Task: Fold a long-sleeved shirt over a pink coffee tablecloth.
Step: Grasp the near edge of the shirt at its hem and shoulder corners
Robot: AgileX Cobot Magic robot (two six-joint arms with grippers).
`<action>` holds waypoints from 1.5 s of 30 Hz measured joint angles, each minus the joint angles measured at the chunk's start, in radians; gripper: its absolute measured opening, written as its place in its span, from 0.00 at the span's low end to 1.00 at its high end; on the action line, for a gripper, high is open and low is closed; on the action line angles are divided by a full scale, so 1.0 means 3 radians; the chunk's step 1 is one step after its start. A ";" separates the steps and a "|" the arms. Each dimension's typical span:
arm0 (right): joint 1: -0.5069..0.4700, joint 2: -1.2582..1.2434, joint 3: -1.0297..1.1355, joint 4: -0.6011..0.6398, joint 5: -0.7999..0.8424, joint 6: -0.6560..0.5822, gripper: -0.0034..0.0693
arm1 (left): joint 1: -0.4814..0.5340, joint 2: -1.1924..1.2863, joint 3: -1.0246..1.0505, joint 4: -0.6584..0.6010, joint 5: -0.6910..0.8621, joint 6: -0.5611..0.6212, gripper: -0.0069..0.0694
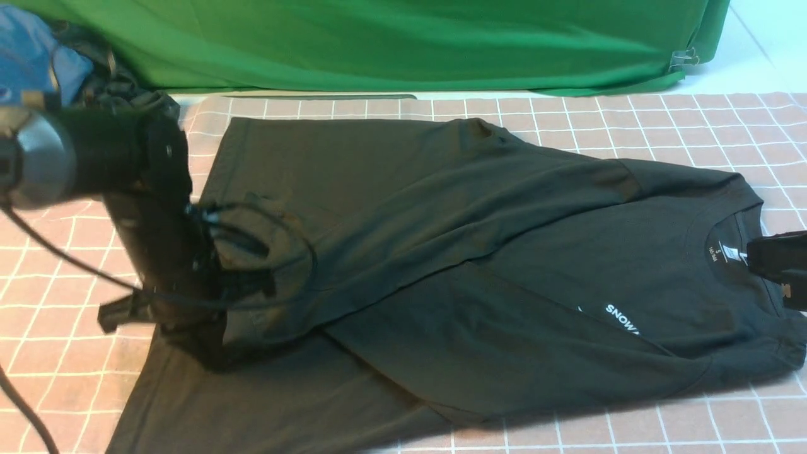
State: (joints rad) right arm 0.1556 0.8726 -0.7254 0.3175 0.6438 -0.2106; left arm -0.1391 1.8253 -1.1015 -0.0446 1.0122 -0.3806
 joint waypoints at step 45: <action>0.0000 0.0000 0.0000 0.0006 0.0219 -0.0009 0.32 | 0.0003 -0.1663 0.1997 0.0772 -0.1033 -0.0526 0.73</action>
State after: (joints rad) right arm 0.1556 0.8726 -0.7254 0.3193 0.7093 -0.2132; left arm -0.1382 1.3264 -0.5025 0.1869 0.7023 -0.5383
